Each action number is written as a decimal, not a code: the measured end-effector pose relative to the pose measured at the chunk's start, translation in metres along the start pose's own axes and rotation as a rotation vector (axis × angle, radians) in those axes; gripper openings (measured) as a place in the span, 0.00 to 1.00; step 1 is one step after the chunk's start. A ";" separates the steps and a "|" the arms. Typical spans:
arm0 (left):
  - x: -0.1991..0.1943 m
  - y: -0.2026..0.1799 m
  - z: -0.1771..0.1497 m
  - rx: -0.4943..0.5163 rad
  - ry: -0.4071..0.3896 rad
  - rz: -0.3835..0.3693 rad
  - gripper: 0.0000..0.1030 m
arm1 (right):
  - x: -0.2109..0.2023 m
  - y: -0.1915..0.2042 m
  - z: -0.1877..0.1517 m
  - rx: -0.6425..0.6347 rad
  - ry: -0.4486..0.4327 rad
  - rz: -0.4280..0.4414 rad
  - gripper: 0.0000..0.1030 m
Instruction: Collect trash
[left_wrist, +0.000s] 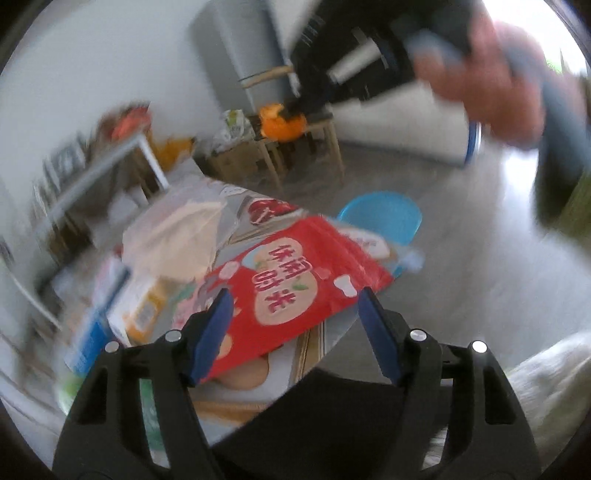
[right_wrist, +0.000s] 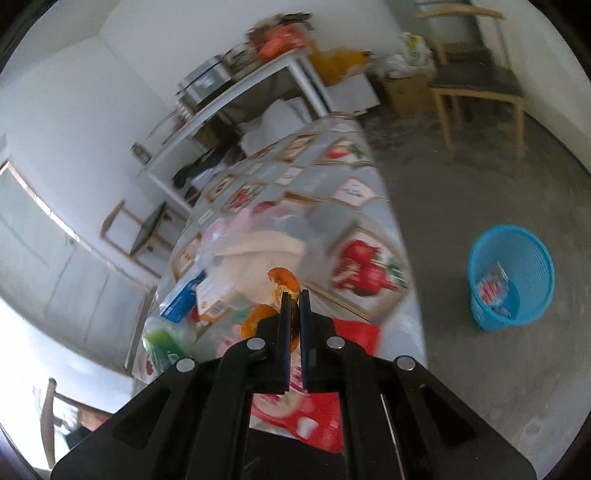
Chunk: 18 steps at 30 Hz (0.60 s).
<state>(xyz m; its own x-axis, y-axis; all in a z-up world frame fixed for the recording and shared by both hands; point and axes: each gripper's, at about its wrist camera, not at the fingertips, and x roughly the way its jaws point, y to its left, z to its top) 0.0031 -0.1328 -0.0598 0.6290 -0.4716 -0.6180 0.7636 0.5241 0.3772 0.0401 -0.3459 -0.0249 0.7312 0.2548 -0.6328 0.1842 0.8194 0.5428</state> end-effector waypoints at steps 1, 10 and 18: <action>0.006 -0.012 -0.001 0.064 0.007 0.023 0.64 | -0.002 -0.006 -0.002 0.016 -0.002 -0.002 0.04; 0.029 -0.058 -0.011 0.317 0.044 0.217 0.61 | -0.001 -0.053 -0.012 0.125 -0.001 0.018 0.04; 0.013 -0.042 -0.007 0.287 0.050 0.242 0.59 | 0.006 -0.060 -0.012 0.133 0.008 0.039 0.04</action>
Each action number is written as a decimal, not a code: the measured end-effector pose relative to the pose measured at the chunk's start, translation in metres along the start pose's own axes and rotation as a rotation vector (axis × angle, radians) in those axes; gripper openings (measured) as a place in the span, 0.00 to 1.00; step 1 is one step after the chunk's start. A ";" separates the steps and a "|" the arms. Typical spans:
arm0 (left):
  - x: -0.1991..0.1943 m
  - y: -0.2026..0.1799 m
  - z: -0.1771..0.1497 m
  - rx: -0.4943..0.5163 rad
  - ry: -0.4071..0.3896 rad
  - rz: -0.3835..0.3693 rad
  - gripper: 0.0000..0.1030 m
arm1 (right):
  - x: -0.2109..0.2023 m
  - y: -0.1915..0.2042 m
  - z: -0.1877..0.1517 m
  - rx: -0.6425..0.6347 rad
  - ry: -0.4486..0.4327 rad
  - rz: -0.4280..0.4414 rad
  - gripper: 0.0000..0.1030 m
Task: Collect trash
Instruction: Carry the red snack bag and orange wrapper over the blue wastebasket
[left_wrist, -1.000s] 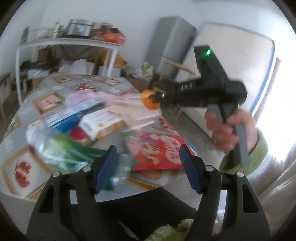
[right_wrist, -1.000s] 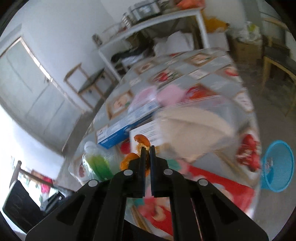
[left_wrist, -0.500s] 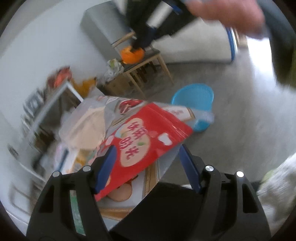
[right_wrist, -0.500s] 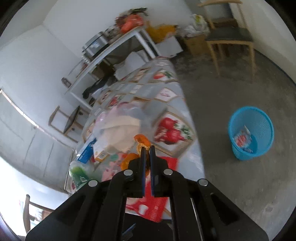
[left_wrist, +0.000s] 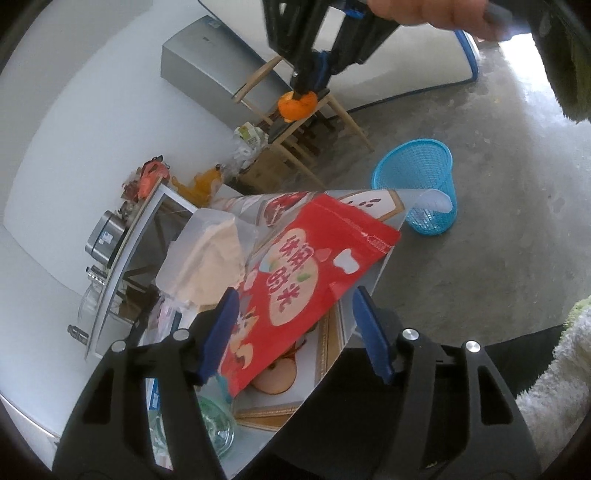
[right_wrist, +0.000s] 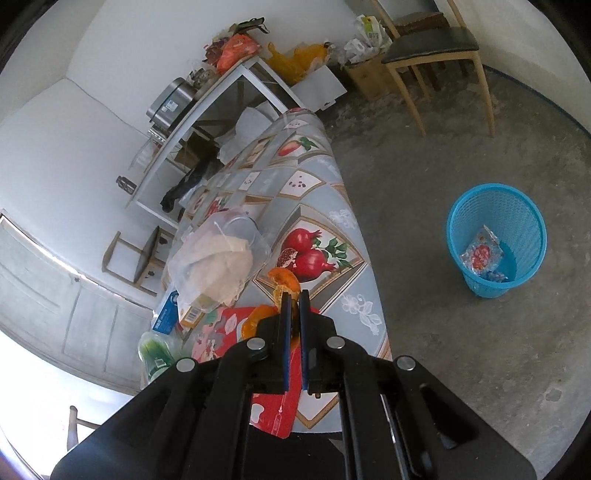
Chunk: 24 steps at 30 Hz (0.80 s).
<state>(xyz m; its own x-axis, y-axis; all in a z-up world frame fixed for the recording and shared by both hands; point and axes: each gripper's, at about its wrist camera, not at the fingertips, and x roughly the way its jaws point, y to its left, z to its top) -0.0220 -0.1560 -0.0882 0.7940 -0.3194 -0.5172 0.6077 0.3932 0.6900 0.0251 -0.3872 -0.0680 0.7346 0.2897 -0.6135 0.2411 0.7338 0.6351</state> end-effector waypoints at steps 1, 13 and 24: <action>0.003 0.000 -0.001 0.005 0.011 0.001 0.59 | 0.002 0.000 0.000 0.001 0.003 0.002 0.04; 0.031 -0.007 -0.002 0.102 0.050 0.047 0.47 | 0.007 0.004 -0.002 0.004 0.018 0.011 0.04; 0.024 -0.015 0.006 0.175 -0.007 0.043 0.05 | 0.008 0.003 -0.002 0.014 0.019 0.009 0.04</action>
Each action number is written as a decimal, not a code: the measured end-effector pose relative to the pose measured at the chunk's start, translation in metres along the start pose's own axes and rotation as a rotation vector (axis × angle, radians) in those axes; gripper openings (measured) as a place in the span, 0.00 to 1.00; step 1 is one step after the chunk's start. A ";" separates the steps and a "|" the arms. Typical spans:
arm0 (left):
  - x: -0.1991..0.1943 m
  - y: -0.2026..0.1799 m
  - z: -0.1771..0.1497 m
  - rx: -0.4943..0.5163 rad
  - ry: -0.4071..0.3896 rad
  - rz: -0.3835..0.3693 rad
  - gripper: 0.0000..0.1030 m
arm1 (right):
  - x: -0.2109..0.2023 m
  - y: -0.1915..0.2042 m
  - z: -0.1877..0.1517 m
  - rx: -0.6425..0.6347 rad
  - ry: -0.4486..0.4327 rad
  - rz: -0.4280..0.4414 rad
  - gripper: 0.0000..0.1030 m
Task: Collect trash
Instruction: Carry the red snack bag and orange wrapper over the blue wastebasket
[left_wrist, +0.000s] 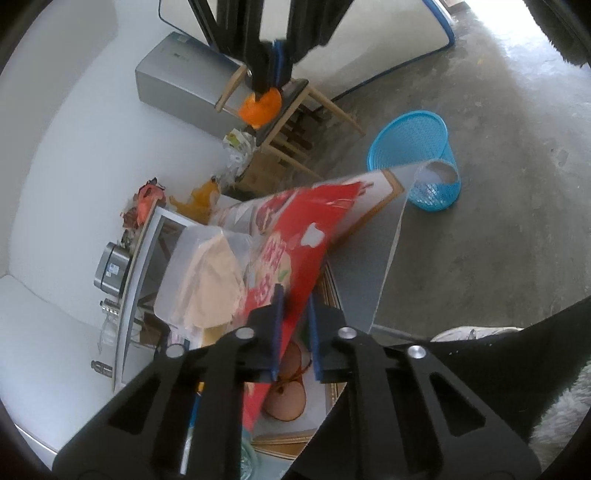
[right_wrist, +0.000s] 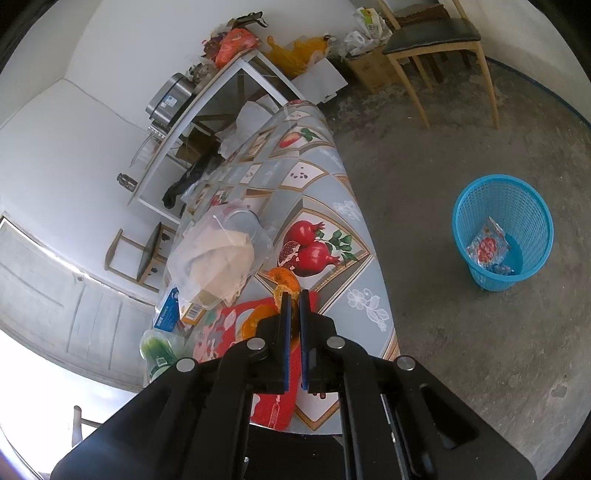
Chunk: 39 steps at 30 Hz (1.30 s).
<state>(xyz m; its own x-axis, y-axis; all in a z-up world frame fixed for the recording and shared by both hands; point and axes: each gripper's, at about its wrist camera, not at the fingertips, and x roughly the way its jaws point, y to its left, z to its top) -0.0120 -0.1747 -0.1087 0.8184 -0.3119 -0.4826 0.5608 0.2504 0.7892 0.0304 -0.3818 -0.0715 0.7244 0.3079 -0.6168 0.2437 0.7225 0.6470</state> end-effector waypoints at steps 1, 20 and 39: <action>-0.002 0.001 0.001 -0.005 -0.004 0.001 0.00 | -0.001 0.000 0.000 -0.001 -0.002 0.000 0.04; -0.038 0.102 0.052 -0.355 -0.201 -0.010 0.00 | -0.064 -0.026 0.004 0.065 -0.181 -0.017 0.04; 0.106 0.189 0.202 -0.806 -0.100 -0.673 0.00 | -0.081 -0.161 0.007 0.338 -0.262 -0.091 0.04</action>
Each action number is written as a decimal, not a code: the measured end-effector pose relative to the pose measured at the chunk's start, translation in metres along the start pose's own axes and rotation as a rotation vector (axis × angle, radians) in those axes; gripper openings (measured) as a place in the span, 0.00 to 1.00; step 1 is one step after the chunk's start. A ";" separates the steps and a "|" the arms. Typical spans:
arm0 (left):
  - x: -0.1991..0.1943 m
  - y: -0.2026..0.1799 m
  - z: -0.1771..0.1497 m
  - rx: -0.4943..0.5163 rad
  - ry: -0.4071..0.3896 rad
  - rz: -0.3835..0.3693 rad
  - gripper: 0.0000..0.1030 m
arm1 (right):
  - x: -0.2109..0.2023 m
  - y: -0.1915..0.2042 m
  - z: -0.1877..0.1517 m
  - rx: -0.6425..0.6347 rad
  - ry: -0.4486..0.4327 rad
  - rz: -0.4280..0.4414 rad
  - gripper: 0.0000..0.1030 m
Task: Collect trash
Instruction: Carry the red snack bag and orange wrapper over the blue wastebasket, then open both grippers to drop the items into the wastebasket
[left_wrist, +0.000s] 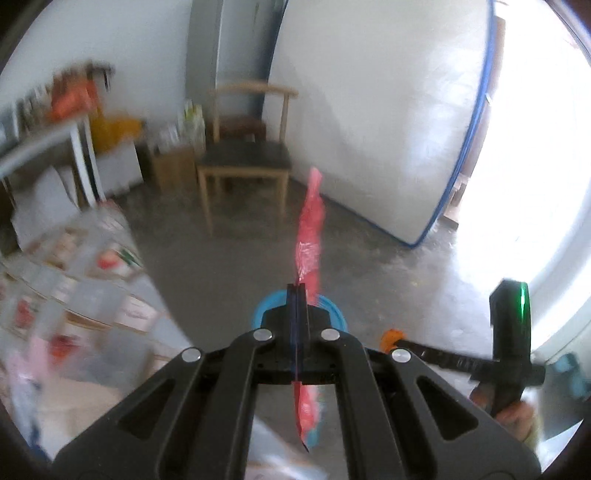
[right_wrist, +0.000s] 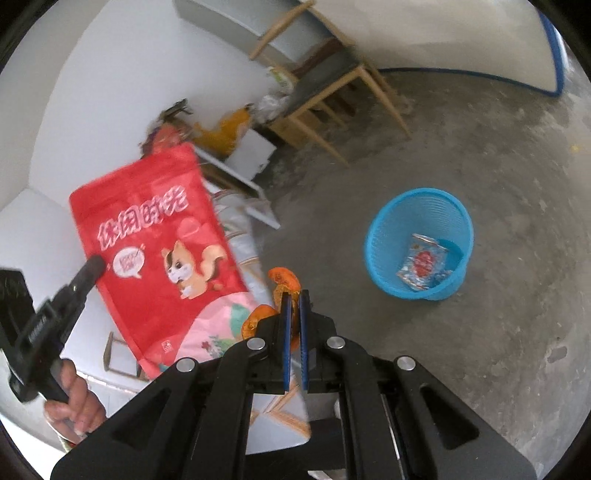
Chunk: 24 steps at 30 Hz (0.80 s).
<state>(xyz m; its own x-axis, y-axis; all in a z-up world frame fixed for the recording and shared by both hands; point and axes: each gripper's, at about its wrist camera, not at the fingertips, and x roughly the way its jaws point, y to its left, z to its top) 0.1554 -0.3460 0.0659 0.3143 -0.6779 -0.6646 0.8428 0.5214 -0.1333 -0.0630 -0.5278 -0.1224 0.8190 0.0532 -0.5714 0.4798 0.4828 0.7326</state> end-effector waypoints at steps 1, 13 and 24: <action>0.023 -0.002 0.004 -0.012 0.041 -0.003 0.00 | 0.005 -0.006 0.003 0.011 0.003 -0.011 0.04; 0.210 -0.042 0.010 -0.023 0.294 0.024 0.00 | 0.094 -0.089 0.051 0.153 0.085 -0.149 0.04; 0.252 -0.020 0.017 -0.074 0.330 0.064 0.51 | 0.204 -0.161 0.088 0.199 0.187 -0.362 0.37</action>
<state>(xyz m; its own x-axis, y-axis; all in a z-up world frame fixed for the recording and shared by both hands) 0.2253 -0.5356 -0.0865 0.1972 -0.4446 -0.8738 0.7881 0.6020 -0.1285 0.0548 -0.6715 -0.3245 0.5249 0.0781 -0.8476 0.7909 0.3231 0.5196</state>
